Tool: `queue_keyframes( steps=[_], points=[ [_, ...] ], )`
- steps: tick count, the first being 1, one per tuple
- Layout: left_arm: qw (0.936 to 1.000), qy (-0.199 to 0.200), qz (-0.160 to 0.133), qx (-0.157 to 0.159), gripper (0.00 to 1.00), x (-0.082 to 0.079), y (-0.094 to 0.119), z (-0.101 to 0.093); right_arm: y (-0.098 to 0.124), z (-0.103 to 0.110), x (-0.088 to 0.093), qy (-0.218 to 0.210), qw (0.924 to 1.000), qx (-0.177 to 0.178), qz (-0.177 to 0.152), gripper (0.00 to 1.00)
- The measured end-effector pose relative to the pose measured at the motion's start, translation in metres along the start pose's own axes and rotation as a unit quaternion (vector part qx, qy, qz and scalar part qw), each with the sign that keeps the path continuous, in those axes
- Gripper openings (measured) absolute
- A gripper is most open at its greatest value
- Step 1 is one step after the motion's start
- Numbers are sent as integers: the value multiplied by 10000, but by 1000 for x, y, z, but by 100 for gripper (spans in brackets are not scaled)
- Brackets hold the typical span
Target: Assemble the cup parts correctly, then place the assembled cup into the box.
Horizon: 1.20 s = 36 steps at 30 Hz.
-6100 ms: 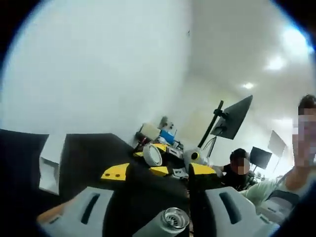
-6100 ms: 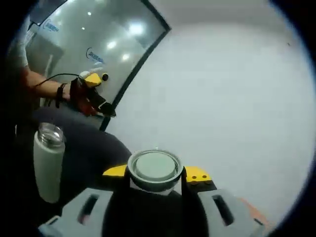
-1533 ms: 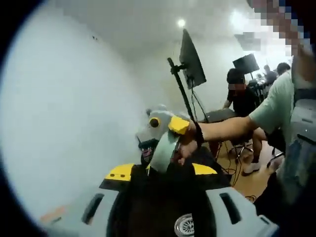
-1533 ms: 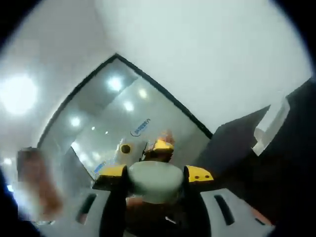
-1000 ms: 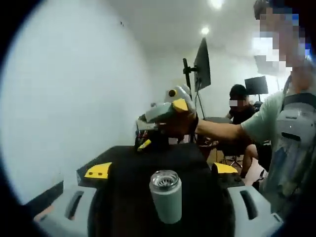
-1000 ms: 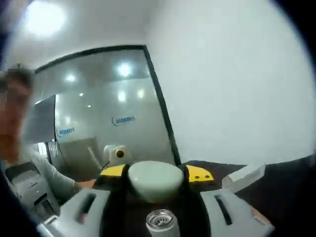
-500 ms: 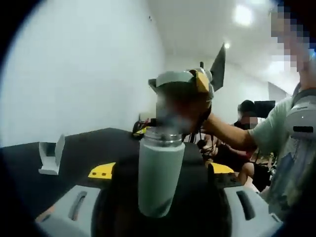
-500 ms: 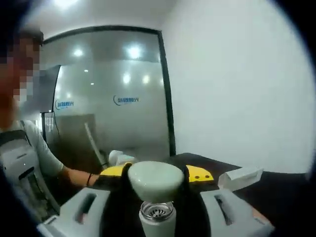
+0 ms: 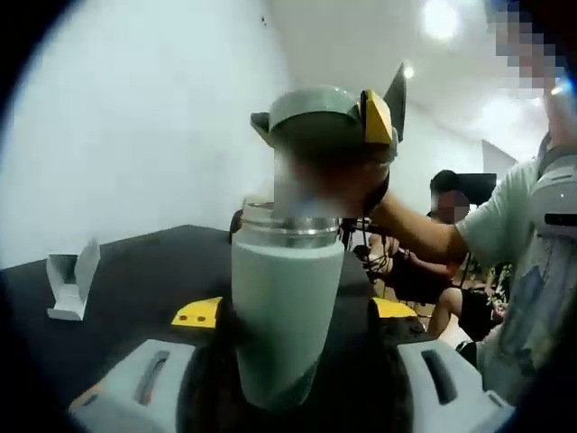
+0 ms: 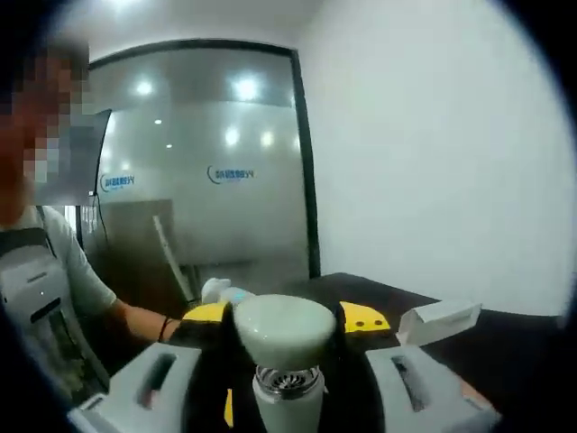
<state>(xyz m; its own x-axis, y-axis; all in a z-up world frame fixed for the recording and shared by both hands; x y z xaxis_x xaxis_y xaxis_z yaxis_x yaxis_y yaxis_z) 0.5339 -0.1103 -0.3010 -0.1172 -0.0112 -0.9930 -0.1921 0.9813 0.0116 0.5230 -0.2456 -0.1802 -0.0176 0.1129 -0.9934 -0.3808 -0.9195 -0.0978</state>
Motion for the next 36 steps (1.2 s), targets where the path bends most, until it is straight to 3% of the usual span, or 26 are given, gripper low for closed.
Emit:
queue_keyframes(
  steps=[7, 11, 19, 27, 36],
  points=[
    [9999, -98, -32, 0, 53, 2, -3, 2, -1, -1, 3, 2, 10000, -26, 8, 43],
    [9995, -262, -51, -143, 41, 2, -4, 9, -1, 0, 4, 20, 10000, -20, 15, 43],
    [9994, -269, -146, -181, 40, 3, -3, 13, -1, 0, 10, 212, 9997, 30, 81, 43],
    [9994, -232, -138, -199, 40, 3, -1, 14, -12, 5, 27, 614, 9976, -53, 304, 43],
    [9994, -256, -150, -199, 40, 3, -2, 13, -14, 2, 38, 683, 9971, -20, 339, 43]
  ],
)
Point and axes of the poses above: the point that each gripper's makers call its tool centre point, and the gripper's own axes: y roughly backward along the fingers, z roughly to its left, x roughly out of its underside, the point moved 8 cm from there along y, roughly backward along the fingers, and after that the axes turned 4 degrees about -z, right-handed, at the moved point
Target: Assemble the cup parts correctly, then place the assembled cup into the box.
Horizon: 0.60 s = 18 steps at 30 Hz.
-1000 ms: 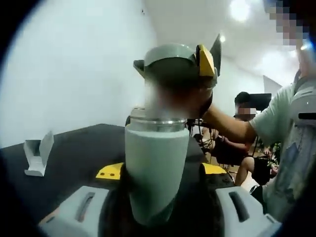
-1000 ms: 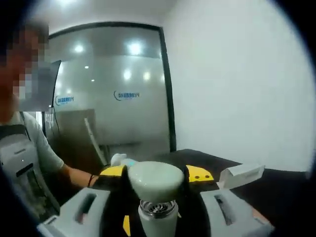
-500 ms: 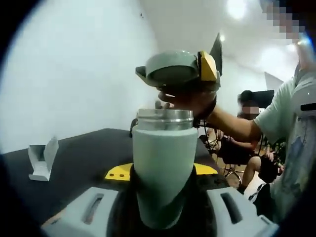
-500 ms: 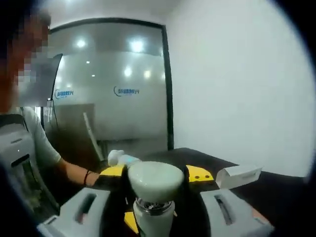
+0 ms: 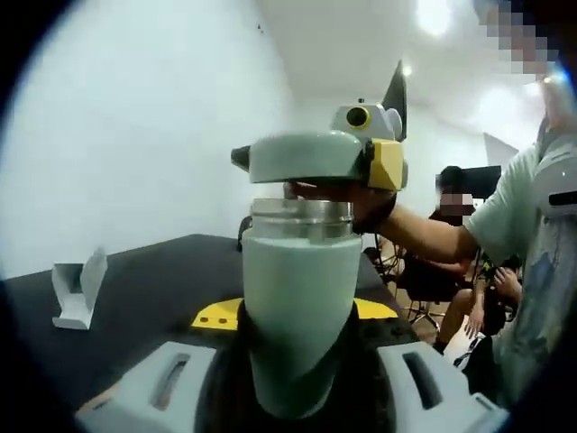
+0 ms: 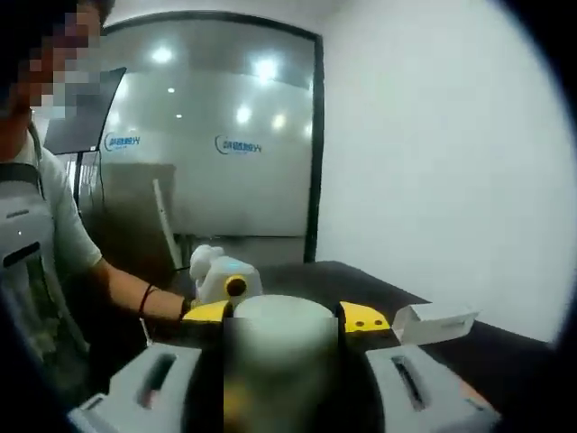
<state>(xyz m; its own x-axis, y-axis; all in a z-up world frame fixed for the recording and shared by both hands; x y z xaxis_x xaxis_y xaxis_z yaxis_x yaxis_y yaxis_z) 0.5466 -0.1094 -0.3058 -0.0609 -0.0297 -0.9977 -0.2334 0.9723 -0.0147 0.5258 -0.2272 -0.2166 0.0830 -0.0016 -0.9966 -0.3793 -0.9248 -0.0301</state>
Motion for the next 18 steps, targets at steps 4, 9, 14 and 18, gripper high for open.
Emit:
queue_keyframes(
  steps=[4, 9, 14, 18],
  points=[
    [10000, 10, -9, -5, 40, 0, 1, 2, -2, -1, 7, -8, 10000, 35, -17, 43],
    [10000, -1, 16, -6, 40, 0, 1, 0, -1, 0, 12, -56, 9999, 65, -132, 43],
    [10000, 7, 2, -21, 40, 1, -1, -4, -1, 0, 13, -5, 9996, 135, -245, 42],
    [10000, 0, 18, -34, 40, 0, -1, -6, -2, 0, 12, 11, 9996, 106, -250, 42]
  ],
)
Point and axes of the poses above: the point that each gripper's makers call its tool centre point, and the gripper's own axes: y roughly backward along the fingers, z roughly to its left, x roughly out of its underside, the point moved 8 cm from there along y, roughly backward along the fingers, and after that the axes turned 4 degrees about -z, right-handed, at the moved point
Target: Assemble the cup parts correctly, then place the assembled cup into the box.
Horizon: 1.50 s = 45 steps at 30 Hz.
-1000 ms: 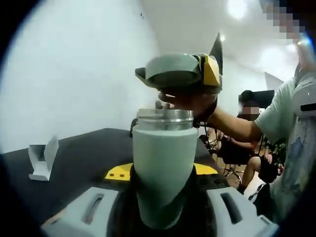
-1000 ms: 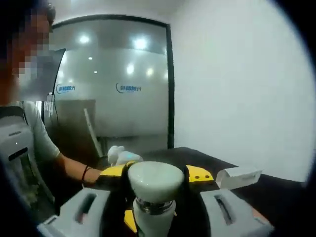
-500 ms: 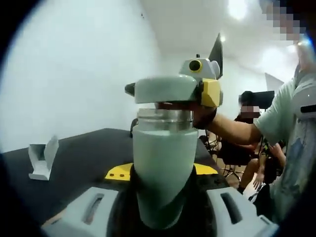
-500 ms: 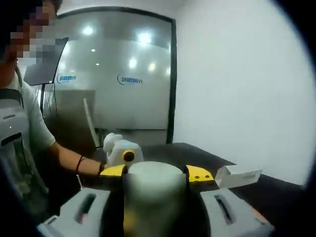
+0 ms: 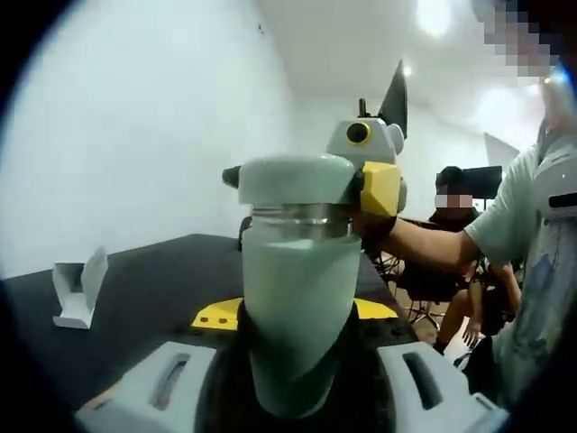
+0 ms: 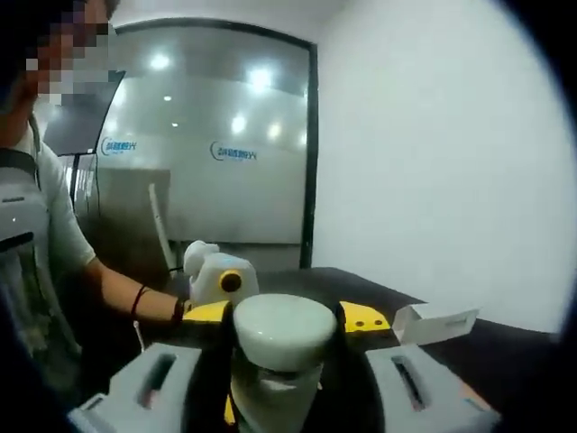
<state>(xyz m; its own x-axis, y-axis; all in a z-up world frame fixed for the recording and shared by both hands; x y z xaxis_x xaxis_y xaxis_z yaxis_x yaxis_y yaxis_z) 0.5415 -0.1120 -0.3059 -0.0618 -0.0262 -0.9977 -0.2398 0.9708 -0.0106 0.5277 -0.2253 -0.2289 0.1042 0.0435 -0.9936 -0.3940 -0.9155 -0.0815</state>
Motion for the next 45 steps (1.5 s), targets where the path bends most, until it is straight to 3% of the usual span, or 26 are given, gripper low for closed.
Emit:
queue_keyframes(
  steps=[8, 10, 11, 12, 16, 22, 24, 28, 32, 35, 37, 39, 40, 42, 44, 45],
  points=[
    [10000, 29, -33, -11, 40, 0, 2, 5, -2, 0, 0, 78, 10000, -46, 40, 42],
    [10000, -10, -33, 25, 40, 0, 1, 3, 1, 5, 4, 150, 9985, -411, 330, 42],
    [10000, -22, 2, 38, 40, 0, 1, 2, 0, 4, 7, 267, 9982, -362, 389, 42],
    [10000, -9, -21, 43, 40, 0, 1, 1, 1, 3, 6, 271, 9984, -420, 250, 42],
    [10000, 7, -13, 24, 40, 0, 1, 5, -1, -4, 10, 129, 9975, -625, 299, 42],
    [10000, -1, -17, 24, 40, 1, -1, 0, 1, -4, 15, -15, 9984, -564, 29, 42],
    [10000, -4, -7, 9, 40, 1, 0, 0, 1, -2, 14, -37, 9993, -385, 10, 42],
    [10000, 21, -15, -46, 40, 0, 0, 1, 1, 4, 14, 193, 9991, 343, 162, 42],
    [10000, -2, -19, -67, 40, 1, -1, -2, 0, 17, 12, 342, 9930, 1107, 247, 42],
    [10000, -3, -2, -97, 40, 0, -1, -3, -2, 23, 12, 307, 9817, 1841, 377, 42],
    [9999, 3, -1, -129, 40, 0, -2, -2, -2, 23, 11, 301, 9699, 2384, 386, 43],
    [10000, -6, 18, -83, 40, 0, 0, -2, -5, 29, 11, 759, 9707, 2234, 457, 44],
    [10000, -17, 0, -88, 40, 1, 0, -2, -3, 28, 12, 644, 9729, 2187, 392, 46],
    [9999, 14, -29, -105, 40, 1, 0, -1, -2, 25, 5, 205, 9854, 1685, 154, 54],
    [9999, 16, -27, -101, 40, 1, 0, -1, 3, 16, -1, 21, 9935, 1127, 164, 59],
    [9999, 13, -29, -98, 40, 1, 0, 0, 7, 8, -2, -104, 9945, 988, 346, 60]
  ],
)
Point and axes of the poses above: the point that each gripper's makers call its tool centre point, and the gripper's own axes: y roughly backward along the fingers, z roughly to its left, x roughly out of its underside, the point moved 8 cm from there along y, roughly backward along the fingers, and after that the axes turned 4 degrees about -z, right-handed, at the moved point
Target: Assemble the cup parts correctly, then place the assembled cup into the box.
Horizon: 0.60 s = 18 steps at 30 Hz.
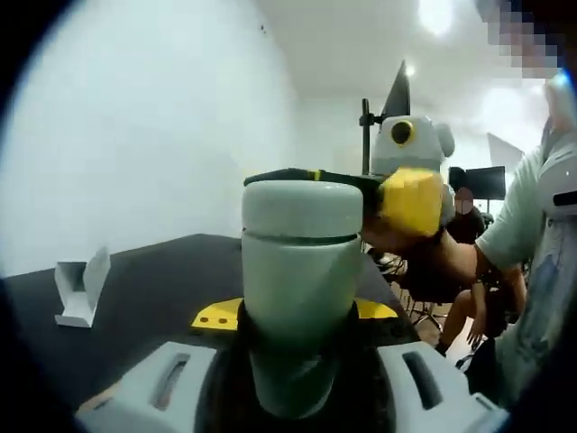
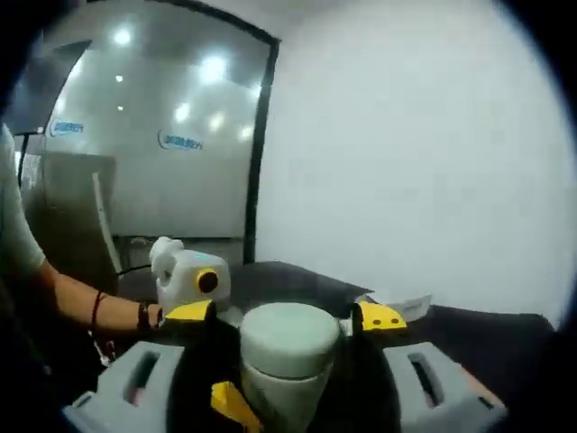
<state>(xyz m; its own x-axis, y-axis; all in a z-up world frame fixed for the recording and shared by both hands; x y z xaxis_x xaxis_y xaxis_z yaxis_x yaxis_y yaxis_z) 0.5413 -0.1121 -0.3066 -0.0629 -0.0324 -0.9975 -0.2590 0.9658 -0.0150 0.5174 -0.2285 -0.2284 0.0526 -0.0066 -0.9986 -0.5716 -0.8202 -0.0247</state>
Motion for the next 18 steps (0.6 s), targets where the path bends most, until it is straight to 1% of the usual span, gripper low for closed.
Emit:
queue_keyframes(
  steps=[1, 2, 3, 4, 5, 6, 7, 8, 9, 10, 12, 13, 14, 17, 18],
  points=[
    [10000, -2, 0, 4, 40, 0, 0, 0, 3, -3, -2, -13, 9992, -409, 40, 61],
    [10000, -4, -3, 9, 40, 0, 0, 1, 5, -6, -3, -13, 9951, -984, 62, 61],
    [10000, 0, -6, 13, 40, 0, 0, 1, 8, -14, -6, -31, 9886, -1504, -5, 60],
    [10000, 4, -8, 12, 40, 0, 0, 1, 7, -19, -8, 3, 9876, -1565, -150, 58],
    [10000, 6, -11, 16, 40, 0, 0, 1, 9, -25, -9, 106, 9816, -1895, -217, 54],
    [10000, 8, -11, 20, 40, 0, 0, 1, 9, -29, -10, 26, 9741, -2236, -320, 50],
    [10000, 9, -15, 22, 40, 0, 0, 1, 6, -36, -11, -500, 9732, -2221, -310, 50],
    [10000, 6, -14, 24, 40, 0, 0, 1, 5, -37, -10, -633, 9641, -2563, -294, 50],
    [10000, 14, -12, 27, 40, 0, 0, 1, 5, -39, -8, -750, 9533, -2920, -185, 50],
    [10000, 23, -14, 27, 40, 0, 0, 2, 1, -44, -6, -897, 9525, -2908, -100, 52],
    [10000, 38, -18, 32, 40, 0, 1, 2, -2, -44, 1, -928, 9433, -3183, 135, 53],
    [10000, 50, -20, 36, 40, 0, 1, 2, -5, -45, 2, -900, 9448, -3149, 91, 53],
    [10000, 55, -21, 33, 40, 0, 1, 3, -7, -45, 3, -857, 9441, -3183, 70, 53],
    [10000, 61, -19, 61, 40, 0, 0, 3, -15, -41, 6, -792, 9342, -3479, 85, 56],
    [10000, 65, -22, 66, 40, 0, 0, 3, -17, -39, 7, -842, 9280, -3628, 82, 55]
  ],
)
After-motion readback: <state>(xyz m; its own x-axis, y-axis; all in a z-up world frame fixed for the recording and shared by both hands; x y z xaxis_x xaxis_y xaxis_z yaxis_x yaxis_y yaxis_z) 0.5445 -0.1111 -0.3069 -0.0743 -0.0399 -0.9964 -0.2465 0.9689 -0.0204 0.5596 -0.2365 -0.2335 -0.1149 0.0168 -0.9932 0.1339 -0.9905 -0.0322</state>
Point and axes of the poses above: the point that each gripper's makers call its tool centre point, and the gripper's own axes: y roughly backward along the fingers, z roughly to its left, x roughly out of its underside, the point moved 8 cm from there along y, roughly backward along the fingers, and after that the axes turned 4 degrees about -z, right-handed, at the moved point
